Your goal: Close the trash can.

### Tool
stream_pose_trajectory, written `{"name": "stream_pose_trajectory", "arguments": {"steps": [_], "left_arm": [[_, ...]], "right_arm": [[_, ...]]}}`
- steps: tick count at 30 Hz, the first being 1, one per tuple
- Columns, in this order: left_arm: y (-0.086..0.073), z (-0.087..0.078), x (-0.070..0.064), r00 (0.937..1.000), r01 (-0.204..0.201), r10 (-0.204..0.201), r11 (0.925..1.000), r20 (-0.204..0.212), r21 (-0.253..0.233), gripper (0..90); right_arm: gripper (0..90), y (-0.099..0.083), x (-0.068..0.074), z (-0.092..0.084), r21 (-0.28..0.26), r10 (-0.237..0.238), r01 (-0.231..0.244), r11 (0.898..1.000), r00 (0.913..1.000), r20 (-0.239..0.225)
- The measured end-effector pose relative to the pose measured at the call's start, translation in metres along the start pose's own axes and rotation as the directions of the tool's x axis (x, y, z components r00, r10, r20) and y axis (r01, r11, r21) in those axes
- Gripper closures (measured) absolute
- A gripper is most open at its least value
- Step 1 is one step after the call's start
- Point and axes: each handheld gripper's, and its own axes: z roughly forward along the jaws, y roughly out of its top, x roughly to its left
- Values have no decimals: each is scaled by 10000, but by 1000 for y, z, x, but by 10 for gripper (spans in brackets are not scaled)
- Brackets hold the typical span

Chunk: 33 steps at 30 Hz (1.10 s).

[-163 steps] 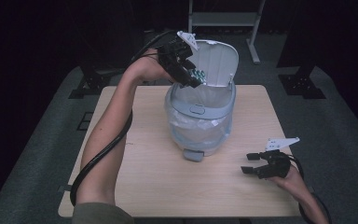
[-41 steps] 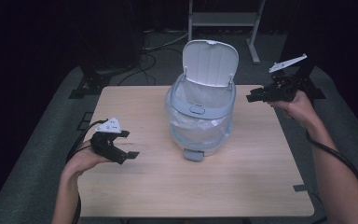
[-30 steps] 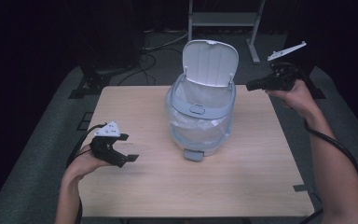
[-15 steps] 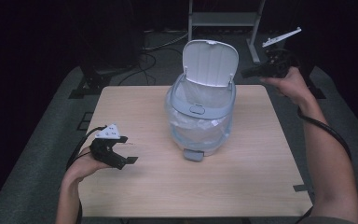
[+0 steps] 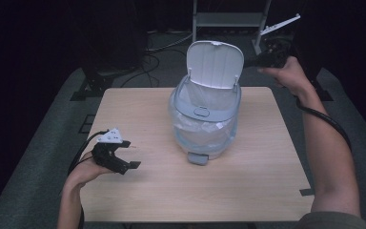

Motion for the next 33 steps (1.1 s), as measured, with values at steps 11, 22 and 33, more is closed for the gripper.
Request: {"name": "stream_pose_trajectory", "arguments": {"steps": [11, 22, 33], "left_arm": [[-2, -2, 1, 10000, 56, -55, 10000, 39, -65, 85], [-4, -2, 1, 9999, 100, -99, 9999, 98, -78, 85], [-3, 3, -1, 9998, 44, -45, 10000, 192, 20, 85]], "right_arm": [[897, 8, 4, 3, 43, -162, 163, 9999, 9998, -96], [897, 10, 8, 5, -2, -199, 199, 9998, 9996, -192], [897, 4, 23, 3, -26, -431, 430, 9991, 9976, -534]]}}
